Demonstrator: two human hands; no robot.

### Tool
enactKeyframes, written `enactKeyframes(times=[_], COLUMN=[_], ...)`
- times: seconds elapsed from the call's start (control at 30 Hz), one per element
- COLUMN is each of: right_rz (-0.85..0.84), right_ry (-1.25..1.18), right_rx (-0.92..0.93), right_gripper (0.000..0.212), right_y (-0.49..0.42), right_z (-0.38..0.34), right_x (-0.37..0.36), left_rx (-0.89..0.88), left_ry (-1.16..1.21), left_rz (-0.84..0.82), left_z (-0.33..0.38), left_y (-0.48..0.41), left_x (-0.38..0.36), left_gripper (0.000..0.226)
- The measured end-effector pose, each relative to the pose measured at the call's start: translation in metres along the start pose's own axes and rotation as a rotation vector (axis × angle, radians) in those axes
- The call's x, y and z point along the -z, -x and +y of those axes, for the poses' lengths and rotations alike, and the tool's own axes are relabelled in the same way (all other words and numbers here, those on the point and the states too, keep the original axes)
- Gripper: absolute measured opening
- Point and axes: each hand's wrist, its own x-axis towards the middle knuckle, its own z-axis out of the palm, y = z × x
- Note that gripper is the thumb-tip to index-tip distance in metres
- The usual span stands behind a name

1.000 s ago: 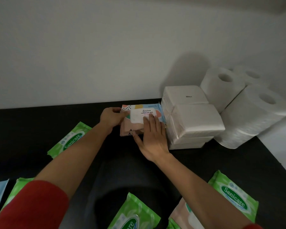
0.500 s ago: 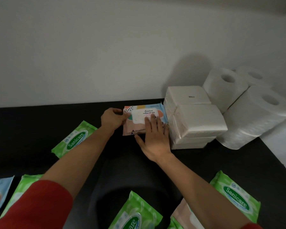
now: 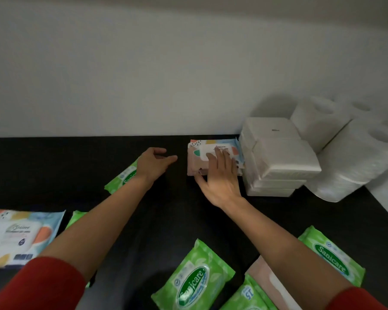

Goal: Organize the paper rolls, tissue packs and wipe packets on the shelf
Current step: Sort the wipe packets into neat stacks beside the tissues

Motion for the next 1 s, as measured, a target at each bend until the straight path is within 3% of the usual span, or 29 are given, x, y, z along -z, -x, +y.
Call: enactKeyframes(times=[0.3, 0.63, 0.73, 0.8, 1.0], right_rz=[-0.009, -0.206, -0.25, -0.267, -0.299], right_ry=[-0.11, -0.303, -0.349, -0.344, -0.325], right_rx=[0.052, 0.155, 0.191, 0.219, 0.248], right_gripper=[0.065, 0.059, 0.053, 0.053, 0.052], right_y=[0.028, 0.057, 0.061, 0.064, 0.071], right_z=[-0.06, -0.146, -0.176, -0.194, -0.225], right_x=[0.005, -0.017, -0.024, -0.03, -0.042], left_rx=[-0.054, -0.176, -0.206, -0.212, -0.04], left_ry=[-0.162, -0.269, -0.444, -0.638, -1.138], left_rz=[0.082, 0.107, 0.097, -0.003, -0.52], left_z=[-0.03, -0.065, -0.082, -0.091, -0.108], left_y=[0.053, 0.092, 0.096, 0.096, 0.088], left_x=[0.055, 0.14, 0.172, 0.196, 0.242], left_gripper=[0.047, 0.046, 0.05, 0.059, 0.094])
